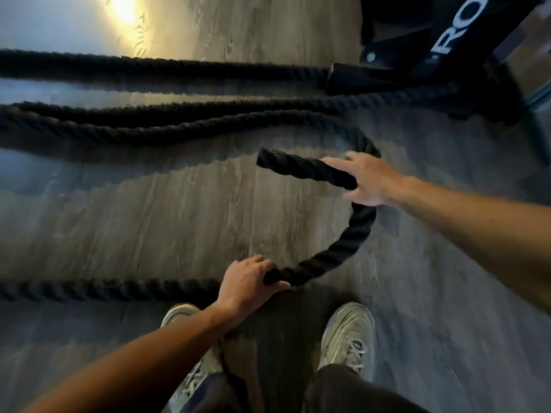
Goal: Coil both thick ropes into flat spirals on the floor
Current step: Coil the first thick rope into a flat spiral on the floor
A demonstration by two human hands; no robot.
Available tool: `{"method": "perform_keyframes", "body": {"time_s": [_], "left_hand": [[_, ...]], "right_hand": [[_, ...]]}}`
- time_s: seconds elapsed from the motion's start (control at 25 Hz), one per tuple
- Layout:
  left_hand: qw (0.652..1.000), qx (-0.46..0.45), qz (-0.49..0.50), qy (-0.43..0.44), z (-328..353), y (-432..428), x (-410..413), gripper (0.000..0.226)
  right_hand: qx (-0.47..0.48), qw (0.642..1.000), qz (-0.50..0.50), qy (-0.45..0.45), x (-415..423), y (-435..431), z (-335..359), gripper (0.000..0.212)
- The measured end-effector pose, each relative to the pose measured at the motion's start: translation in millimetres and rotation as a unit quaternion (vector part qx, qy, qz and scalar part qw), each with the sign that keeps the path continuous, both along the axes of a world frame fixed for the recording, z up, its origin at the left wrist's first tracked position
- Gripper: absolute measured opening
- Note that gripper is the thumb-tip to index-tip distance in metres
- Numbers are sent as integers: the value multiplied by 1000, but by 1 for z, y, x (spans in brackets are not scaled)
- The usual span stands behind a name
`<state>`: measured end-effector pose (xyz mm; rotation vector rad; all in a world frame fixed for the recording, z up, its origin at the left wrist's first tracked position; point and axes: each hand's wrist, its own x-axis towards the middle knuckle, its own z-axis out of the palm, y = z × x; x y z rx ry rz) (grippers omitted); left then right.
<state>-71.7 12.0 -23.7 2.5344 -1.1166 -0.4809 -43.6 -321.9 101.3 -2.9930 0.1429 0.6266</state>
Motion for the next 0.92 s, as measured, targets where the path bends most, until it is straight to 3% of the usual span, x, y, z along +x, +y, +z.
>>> {"method": "perform_keyframes", "body": {"time_s": [0.12, 0.24, 0.4, 0.48, 0.52, 0.6, 0.68, 0.76, 0.84, 0.92], "left_hand": [[995, -72, -19, 71, -6, -44, -14, 51], [986, -116, -40, 115, -18, -55, -12, 38], [980, -198, 2, -31, -24, -19, 39, 11], [985, -149, 27, -84, -22, 4, 69, 22], [989, -127, 31, -66, -22, 12, 81, 26], [992, -122, 26, 16, -22, 18, 93, 24], [990, -133, 27, 46, -21, 14, 93, 21], [989, -138, 37, 38, -19, 8, 91, 21], [990, -134, 38, 34, -18, 4, 87, 25], [991, -121, 28, 51, -16, -2, 78, 35]], "right_hand": [[-111, 989, 96, -2, 42, -15, 20, 87], [-138, 973, 186, 10, 48, 2, -10, 85], [-118, 954, 268, 59, 37, 51, -78, 86], [-84, 954, 286, 36, 34, 62, -92, 86], [-62, 956, 285, 21, 33, 64, -96, 85], [53, 979, 196, -7, 25, 64, -99, 81], [164, 983, -2, -85, 8, 62, -102, 75], [110, 956, -214, -167, -22, 58, -107, 73], [64, 905, -404, -117, -65, 57, -118, 73], [147, 861, -483, -68, -101, 62, -134, 76]]}}
